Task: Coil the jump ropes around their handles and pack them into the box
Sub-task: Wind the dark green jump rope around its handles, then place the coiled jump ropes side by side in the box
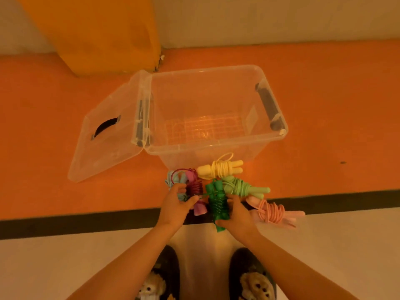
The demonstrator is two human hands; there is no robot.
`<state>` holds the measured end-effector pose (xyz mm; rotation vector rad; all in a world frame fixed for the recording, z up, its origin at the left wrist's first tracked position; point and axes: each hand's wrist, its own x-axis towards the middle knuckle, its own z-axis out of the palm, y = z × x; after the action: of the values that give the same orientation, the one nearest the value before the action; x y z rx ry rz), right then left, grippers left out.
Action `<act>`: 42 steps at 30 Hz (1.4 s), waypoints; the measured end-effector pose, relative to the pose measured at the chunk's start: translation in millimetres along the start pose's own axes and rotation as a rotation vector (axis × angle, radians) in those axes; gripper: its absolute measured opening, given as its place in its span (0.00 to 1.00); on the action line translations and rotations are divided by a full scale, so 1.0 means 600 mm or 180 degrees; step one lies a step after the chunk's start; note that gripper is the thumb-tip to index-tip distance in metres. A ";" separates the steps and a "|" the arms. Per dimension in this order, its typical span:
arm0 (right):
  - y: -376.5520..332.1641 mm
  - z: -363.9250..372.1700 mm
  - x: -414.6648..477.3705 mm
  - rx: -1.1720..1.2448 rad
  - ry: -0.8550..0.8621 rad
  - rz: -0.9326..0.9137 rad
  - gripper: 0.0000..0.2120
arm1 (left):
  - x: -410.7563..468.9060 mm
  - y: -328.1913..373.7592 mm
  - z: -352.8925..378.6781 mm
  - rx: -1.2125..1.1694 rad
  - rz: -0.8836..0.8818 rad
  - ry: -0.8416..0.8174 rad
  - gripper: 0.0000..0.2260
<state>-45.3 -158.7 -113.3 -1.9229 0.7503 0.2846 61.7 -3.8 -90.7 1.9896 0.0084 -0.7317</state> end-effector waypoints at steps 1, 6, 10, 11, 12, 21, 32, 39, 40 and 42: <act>0.008 0.006 0.005 -0.0045 0.0035 0.0021 0.38 | -0.001 -0.006 0.001 0.0047 0.0040 0.0061 0.17; 0.018 0.004 0.012 -0.0270 0.0138 -0.0094 0.38 | -0.014 -0.015 0.020 0.0493 0.0342 0.0352 0.14; 0.024 -0.009 0.007 -0.0330 0.0360 -0.0203 0.29 | -0.029 0.006 0.026 0.0496 0.0518 0.0352 0.13; 0.028 -0.014 0.004 -0.0307 0.0468 -0.0227 0.27 | -0.033 0.010 0.028 0.0400 0.0525 0.0223 0.11; 0.030 -0.020 0.000 -0.0309 0.0574 -0.0233 0.25 | -0.038 0.015 0.031 0.0315 0.0515 0.0093 0.10; 0.039 -0.083 -0.013 -0.0836 0.1201 -0.0129 0.23 | -0.037 0.028 0.049 0.0190 0.0444 -0.0142 0.10; 0.025 -0.124 0.078 -0.2156 0.0688 -0.0142 0.33 | 0.063 0.099 0.080 0.1296 0.1382 -0.0233 0.31; 0.017 -0.142 0.116 -0.1702 -0.0021 0.0177 0.30 | 0.108 0.109 0.122 0.1823 0.1321 -0.0301 0.36; 0.017 -0.143 0.120 -0.1623 -0.0073 0.0204 0.30 | 0.113 0.110 0.123 0.2054 0.1397 -0.0273 0.35; 0.017 -0.148 0.127 -0.1465 -0.0205 0.0273 0.29 | 0.119 0.112 0.125 0.2545 0.1644 -0.0361 0.32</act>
<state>-3.3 -268.3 -118.2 -2.3007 0.7729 0.6126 103.3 -119.5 -98.1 2.5210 -0.9616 -0.5377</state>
